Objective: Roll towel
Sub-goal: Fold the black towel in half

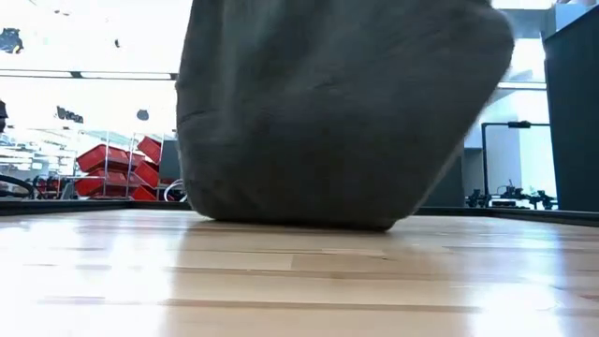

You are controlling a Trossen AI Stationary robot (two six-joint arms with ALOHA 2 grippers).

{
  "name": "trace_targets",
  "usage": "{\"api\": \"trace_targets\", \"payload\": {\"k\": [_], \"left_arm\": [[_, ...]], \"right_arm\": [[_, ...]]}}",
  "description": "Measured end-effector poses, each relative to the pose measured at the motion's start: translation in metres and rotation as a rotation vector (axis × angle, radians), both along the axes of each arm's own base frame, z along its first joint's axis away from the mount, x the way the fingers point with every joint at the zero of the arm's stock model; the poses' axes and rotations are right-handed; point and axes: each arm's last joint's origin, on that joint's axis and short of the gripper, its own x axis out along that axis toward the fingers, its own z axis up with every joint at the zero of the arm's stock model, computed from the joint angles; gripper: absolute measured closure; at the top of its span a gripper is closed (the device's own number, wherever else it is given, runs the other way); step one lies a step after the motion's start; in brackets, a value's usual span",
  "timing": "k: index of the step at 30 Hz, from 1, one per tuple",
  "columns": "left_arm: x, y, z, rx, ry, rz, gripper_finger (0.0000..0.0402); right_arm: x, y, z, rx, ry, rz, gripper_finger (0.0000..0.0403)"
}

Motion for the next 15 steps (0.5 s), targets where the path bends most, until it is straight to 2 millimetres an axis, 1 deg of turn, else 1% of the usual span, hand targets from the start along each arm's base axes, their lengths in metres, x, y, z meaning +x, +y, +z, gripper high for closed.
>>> {"api": "trace_targets", "payload": {"k": [3, 5, 6, 8, 10, 12, 15], "left_arm": [[0.016, 0.038, -0.004, 0.117, 0.038, 0.174, 0.0402], [0.025, 0.065, -0.003, 0.208, 0.025, 0.288, 0.0402], [0.028, 0.079, -0.001, 0.238, -0.004, 0.341, 0.0401], [0.031, 0.104, 0.005, 0.276, -0.114, 0.429, 0.0402], [0.033, 0.120, 0.009, 0.308, -0.206, 0.480, 0.0402], [0.033, 0.127, 0.014, 0.358, -0.274, 0.478, 0.0402], [0.030, 0.121, 0.023, 0.469, -0.337, 0.367, 0.0402]], "right_arm": [[0.012, -0.044, -0.006, -0.023, 0.022, -0.208, 0.0397], [0.018, -0.070, -0.006, -0.064, 0.002, -0.317, 0.0397], [0.020, -0.082, -0.004, -0.108, -0.026, -0.363, 0.0397], [0.022, -0.097, 0.003, -0.225, -0.081, -0.434, 0.0397], [0.023, -0.103, 0.010, -0.335, -0.144, -0.481, 0.0397], [0.024, -0.102, 0.018, -0.407, -0.194, -0.501, 0.0397], [0.022, -0.084, 0.030, -0.500, -0.209, -0.483, 0.0397]]}}
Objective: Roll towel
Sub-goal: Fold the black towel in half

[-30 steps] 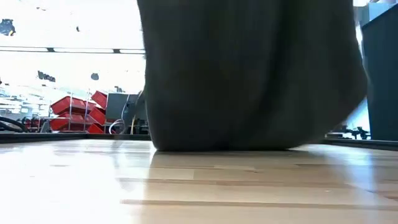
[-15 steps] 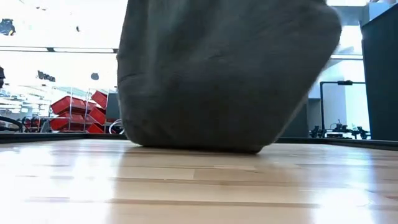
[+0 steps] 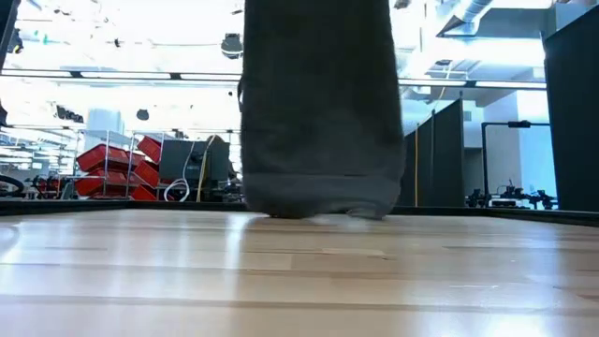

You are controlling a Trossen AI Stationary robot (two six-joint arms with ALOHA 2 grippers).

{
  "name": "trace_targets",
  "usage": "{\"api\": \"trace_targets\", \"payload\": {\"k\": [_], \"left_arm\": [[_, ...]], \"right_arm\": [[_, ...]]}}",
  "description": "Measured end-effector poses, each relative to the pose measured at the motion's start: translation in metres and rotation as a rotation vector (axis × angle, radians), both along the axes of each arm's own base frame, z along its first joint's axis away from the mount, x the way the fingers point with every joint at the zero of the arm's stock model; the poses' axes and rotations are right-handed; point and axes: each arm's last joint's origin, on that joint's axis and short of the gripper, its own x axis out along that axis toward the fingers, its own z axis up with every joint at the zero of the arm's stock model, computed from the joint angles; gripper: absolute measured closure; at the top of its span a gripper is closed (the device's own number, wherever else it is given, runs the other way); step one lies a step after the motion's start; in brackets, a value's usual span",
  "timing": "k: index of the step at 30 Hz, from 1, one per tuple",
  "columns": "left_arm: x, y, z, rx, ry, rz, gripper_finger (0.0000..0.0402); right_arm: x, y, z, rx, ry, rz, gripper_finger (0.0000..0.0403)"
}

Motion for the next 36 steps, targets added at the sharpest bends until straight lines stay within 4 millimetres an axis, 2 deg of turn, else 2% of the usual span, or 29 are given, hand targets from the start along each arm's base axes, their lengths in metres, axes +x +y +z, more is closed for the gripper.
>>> {"api": "trace_targets", "payload": {"k": [4, 7, 11, 15, 20, 23, 25, 27, 30, 33, 36], "left_arm": [[-0.011, -0.025, 0.010, 0.056, 0.009, -0.107, 0.0402], [-0.021, -0.047, 0.016, 0.106, 0.029, -0.213, 0.0402], [-0.032, -0.073, 0.014, 0.006, 0.092, -0.347, 0.0402], [-0.038, -0.093, -0.013, -0.209, 0.379, -0.436, 0.0402], [-0.034, -0.118, -0.060, -0.624, 0.754, -0.570, 0.0402], [-0.032, -0.142, -0.069, -0.733, 0.851, -0.690, 0.0402], [-0.030, -0.158, -0.065, -0.732, 0.836, -0.829, 0.0402], [-0.028, -0.174, -0.054, -0.659, 0.777, -0.985, 0.0402], [-0.029, -0.193, -0.032, -0.486, 0.613, -1.154, 0.0402], [-0.035, -0.204, -0.009, -0.289, 0.405, -1.238, 0.0402], [-0.040, -0.207, 0.005, -0.147, 0.262, -1.252, 0.0402]], "right_arm": [[-0.013, 0.036, 0.015, -0.071, 0.056, 0.070, 0.0397], [-0.015, 0.062, 0.021, -0.095, 0.100, 0.140, 0.0397], [-0.016, 0.089, 0.015, -0.025, 0.206, 0.203, 0.0397], [-0.010, 0.105, -0.012, 0.200, 0.413, 0.268, 0.0397], [0.004, 0.121, -0.067, 0.592, 0.688, 0.327, 0.0397], [0.010, 0.142, -0.082, 0.697, 0.735, 0.415, 0.0397], [0.010, 0.160, -0.079, 0.701, 0.734, 0.574, 0.0397], [0.010, 0.179, -0.068, 0.661, 0.685, 0.784, 0.0397], [0.005, 0.203, -0.044, 0.501, 0.528, 1.054, 0.0397], [-0.002, 0.217, -0.022, 0.328, 0.334, 1.164, 0.0397], [-0.012, 0.220, -0.005, 0.201, 0.198, 1.189, 0.0397]]}}
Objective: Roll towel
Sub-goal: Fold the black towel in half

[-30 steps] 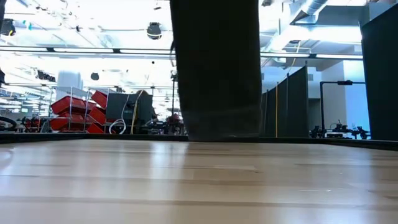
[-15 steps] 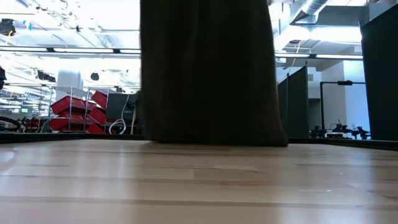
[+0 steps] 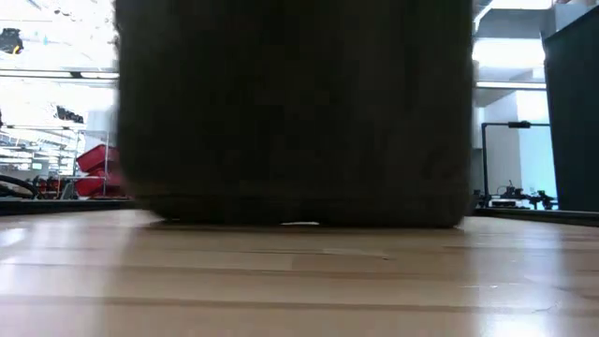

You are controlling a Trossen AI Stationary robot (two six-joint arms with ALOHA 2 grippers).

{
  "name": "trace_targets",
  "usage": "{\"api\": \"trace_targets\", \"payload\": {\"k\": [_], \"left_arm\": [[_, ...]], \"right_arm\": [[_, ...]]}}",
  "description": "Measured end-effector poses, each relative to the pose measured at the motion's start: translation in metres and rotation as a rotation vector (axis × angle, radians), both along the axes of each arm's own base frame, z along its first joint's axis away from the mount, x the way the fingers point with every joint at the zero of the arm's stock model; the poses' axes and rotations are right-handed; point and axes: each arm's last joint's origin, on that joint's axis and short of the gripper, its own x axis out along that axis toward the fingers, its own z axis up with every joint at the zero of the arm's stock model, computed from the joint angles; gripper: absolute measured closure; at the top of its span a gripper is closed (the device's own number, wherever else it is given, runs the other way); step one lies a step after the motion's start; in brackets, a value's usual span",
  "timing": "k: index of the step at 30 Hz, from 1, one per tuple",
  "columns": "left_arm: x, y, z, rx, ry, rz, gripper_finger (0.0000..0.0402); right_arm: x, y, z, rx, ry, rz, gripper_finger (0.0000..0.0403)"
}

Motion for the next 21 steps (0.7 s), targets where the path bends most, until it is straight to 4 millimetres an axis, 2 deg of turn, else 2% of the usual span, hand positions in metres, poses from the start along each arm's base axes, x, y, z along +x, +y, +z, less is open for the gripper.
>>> {"api": "trace_targets", "payload": {"k": [4, 8, 13, 18, 21], "left_arm": [[-0.002, 0.002, 0.009, 0.032, -0.136, 0.042, 0.0402], [0.000, 0.018, 0.011, 0.075, -0.190, 0.244, 0.0402], [0.005, 0.059, 0.010, 0.121, -0.179, 0.642, 0.0401], [0.014, 0.118, 0.005, 0.155, -0.135, 1.045, 0.0402], [0.022, 0.157, 0.003, 0.122, -0.170, 1.200, 0.0402]], "right_arm": [[-0.006, -0.007, 0.015, -0.007, -0.146, -0.048, 0.0397], [0.002, -0.035, 0.016, 0.003, -0.147, -0.180, 0.0397], [0.018, -0.094, 0.010, 0.008, -0.074, -0.446, 0.0397], [0.028, -0.165, -0.004, 0.004, -0.022, -0.750, 0.0397], [0.032, -0.204, -0.006, 0.005, -0.061, -0.896, 0.0397]]}}
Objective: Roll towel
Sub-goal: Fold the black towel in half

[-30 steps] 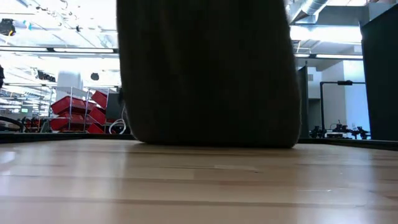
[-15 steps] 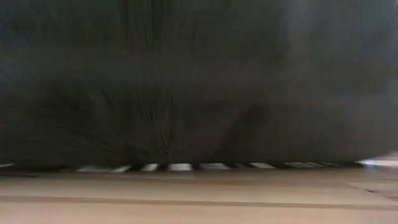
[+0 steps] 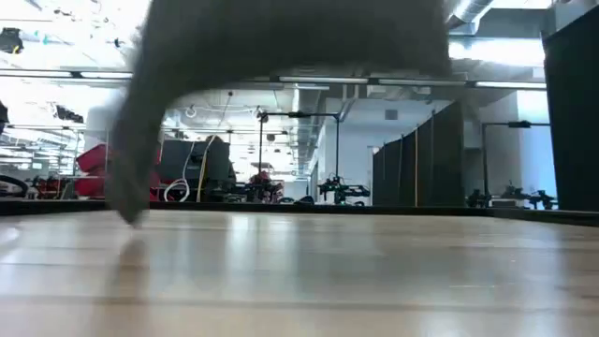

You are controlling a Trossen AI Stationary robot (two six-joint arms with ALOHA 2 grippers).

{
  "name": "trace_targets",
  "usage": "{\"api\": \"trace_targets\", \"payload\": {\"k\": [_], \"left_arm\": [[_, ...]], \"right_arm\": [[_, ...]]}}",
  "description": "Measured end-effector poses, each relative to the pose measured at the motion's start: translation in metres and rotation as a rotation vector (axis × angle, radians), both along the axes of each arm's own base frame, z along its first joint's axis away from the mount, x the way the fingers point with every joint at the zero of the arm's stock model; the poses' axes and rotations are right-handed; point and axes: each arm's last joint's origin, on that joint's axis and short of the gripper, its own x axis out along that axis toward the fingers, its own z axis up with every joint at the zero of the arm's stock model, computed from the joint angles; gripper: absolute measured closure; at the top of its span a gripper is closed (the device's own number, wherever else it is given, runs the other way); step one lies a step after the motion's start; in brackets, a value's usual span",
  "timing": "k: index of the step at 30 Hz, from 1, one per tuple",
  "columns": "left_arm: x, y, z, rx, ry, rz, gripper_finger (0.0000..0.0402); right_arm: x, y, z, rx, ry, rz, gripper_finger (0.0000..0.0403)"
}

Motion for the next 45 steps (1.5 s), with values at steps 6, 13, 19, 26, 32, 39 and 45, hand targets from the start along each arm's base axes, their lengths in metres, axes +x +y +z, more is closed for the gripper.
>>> {"api": "trace_targets", "payload": {"k": [6, 13, 19, 26, 32, 39, 45], "left_arm": [[0.014, 0.038, 0.005, 0.208, -0.161, -0.026, 0.0402], [0.005, 0.009, 0.010, 0.232, -0.094, -0.287, 0.0402], [-0.002, -0.023, -0.021, -0.062, 0.289, -0.453, 0.0402], [-0.002, -0.058, -0.097, -0.644, 0.939, -0.569, 0.0402], [0.019, -0.104, -0.149, -0.902, 1.274, -0.656, 0.0402], [0.049, -0.174, -0.229, -1.011, 1.553, -0.720, 0.0402], [0.062, -0.235, -0.302, -1.186, 1.562, -0.726, 0.0402]], "right_arm": [[0.003, -0.034, 0.011, -0.149, -0.191, -0.049, 0.0397], [-0.015, 0.010, 0.037, -0.224, -0.183, 0.106, 0.0397], [-0.003, 0.039, 0.005, 0.065, 0.159, 0.287, 0.0397], [0.027, 0.071, -0.078, 0.586, 0.717, 0.278, 0.0397], [0.036, 0.138, -0.155, 0.859, 1.142, 0.227, 0.0397], [0.029, 0.220, -0.242, 0.887, 1.414, 0.204, 0.0397], [-0.002, 0.275, -0.291, 0.872, 1.498, 0.178, 0.0397]]}}
